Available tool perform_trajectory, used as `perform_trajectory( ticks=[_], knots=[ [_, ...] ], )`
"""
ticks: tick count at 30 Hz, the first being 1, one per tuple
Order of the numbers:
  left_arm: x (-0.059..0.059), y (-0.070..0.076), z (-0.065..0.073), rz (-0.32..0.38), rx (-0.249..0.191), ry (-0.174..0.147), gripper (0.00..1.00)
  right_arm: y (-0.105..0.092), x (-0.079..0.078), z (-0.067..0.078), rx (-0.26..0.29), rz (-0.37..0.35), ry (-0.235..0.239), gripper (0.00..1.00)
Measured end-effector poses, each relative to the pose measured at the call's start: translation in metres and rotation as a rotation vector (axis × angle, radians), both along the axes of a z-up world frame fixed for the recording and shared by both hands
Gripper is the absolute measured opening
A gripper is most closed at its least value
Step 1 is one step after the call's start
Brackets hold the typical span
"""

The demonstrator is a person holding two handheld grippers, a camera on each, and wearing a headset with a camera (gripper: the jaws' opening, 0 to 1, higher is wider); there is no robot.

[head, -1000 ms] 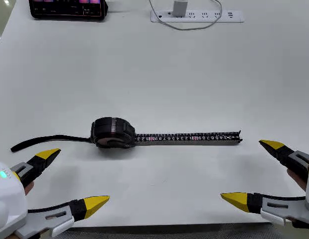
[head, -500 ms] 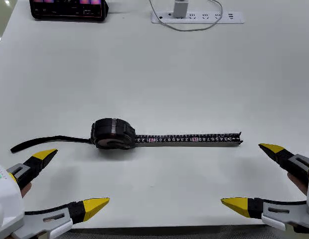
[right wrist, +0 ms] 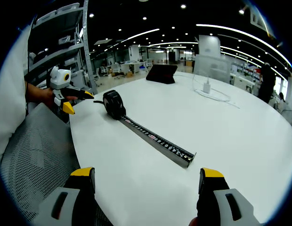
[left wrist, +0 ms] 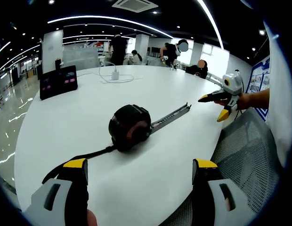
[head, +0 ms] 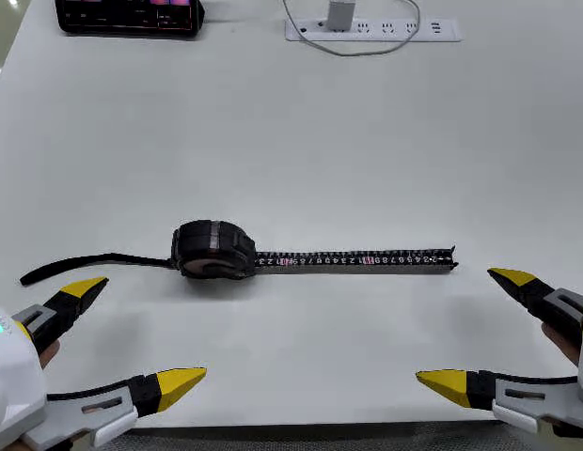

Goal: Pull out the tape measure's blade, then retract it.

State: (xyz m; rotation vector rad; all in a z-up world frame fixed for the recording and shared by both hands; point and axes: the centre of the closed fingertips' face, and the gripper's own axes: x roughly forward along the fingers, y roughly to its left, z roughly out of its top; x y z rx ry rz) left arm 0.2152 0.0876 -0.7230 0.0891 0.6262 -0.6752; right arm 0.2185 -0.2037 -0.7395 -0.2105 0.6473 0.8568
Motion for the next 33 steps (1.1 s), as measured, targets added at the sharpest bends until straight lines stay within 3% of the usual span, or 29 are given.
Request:
perform_trajectory(
  ticks=[25,33],
  knots=[
    [0.0024,-0.0009,0.0040,0.004,-0.008,-0.005,0.89,0.0013,0.0020,0.0034,0.002,0.003,-0.007,0.90],
    [0.0089,-0.0057,0.0057,0.015,-0.012,-0.003,0.89,0.0020,0.0063,0.0061,0.004,0.005,-0.014,0.90]
  ],
)
